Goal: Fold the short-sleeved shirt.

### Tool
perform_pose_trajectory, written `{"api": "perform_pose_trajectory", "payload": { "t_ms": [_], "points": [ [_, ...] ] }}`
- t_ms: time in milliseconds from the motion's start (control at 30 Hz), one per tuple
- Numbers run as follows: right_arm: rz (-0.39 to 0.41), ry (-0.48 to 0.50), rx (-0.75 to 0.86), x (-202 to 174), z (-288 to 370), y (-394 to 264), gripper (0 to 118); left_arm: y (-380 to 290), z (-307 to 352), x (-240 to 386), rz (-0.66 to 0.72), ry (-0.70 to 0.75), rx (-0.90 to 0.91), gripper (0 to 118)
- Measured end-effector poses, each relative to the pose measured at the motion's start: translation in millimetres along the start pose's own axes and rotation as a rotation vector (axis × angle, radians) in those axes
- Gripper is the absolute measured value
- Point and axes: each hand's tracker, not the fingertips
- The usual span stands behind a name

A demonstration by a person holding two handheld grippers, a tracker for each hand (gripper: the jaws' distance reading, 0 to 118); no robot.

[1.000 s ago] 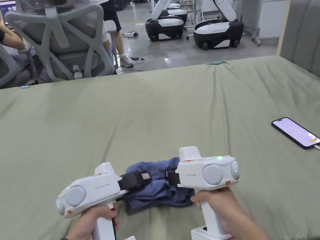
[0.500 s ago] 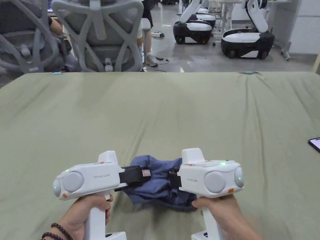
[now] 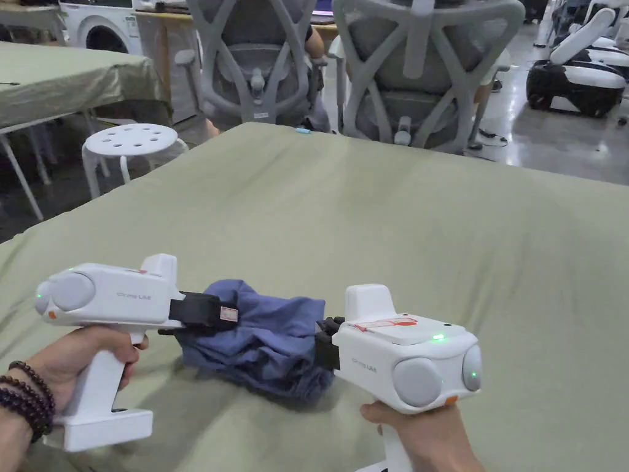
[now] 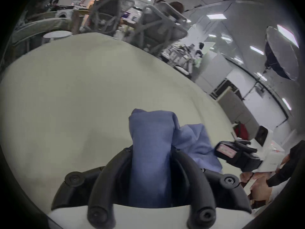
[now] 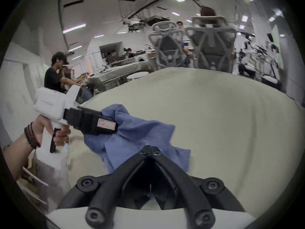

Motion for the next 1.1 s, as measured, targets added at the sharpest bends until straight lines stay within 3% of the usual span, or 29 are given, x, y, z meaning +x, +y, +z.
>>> {"api": "perform_pose_trajectory", "payload": {
  "t_ms": [100,233,300,333,433,467,500,600,633,733,767,867,1100],
  "points": [
    [0.034,0.035,-0.006,-18,-22,9,0,12,21,-44,0.002,0.03,0.019,29],
    [0.065,0.046,-0.013,-29,-33,10,0,7,16,-54,0.058,0.061,0.025,29],
    [0.077,0.061,-0.03,-28,-35,8,0,10,5,-62,0.005,0.075,0.04,31],
    [0.079,0.056,-0.028,-28,-35,8,0,10,6,-58,-0.032,0.099,0.061,39],
    [0.07,0.04,-0.03,-22,-31,10,0,16,9,-58,-0.099,0.233,0.128,114],
    [0.063,0.039,-0.029,-20,-28,11,0,17,19,-56,-0.094,0.211,0.172,118],
    [0.063,0.039,-0.026,-18,-23,13,0,23,24,-52,-0.096,0.218,0.193,111],
    [0.063,0.011,0.001,-10,-4,21,0,31,53,6,-0.126,0.327,0.298,110],
    [0.058,0.0,0.011,-4,4,25,0,34,60,23,-0.143,0.339,0.329,101],
    [0.074,-0.084,0.066,14,41,42,0,44,67,63,-0.229,0.369,0.423,25],
    [0.084,-0.107,0.087,22,56,50,0,47,68,87,-0.262,0.371,0.457,10],
    [0.079,-0.177,0.168,52,111,74,0,51,63,167,-0.364,0.313,0.503,0],
    [0.083,-0.438,0.372,132,285,114,0,81,19,332,-0.472,0.221,0.628,0]
  ]
}}
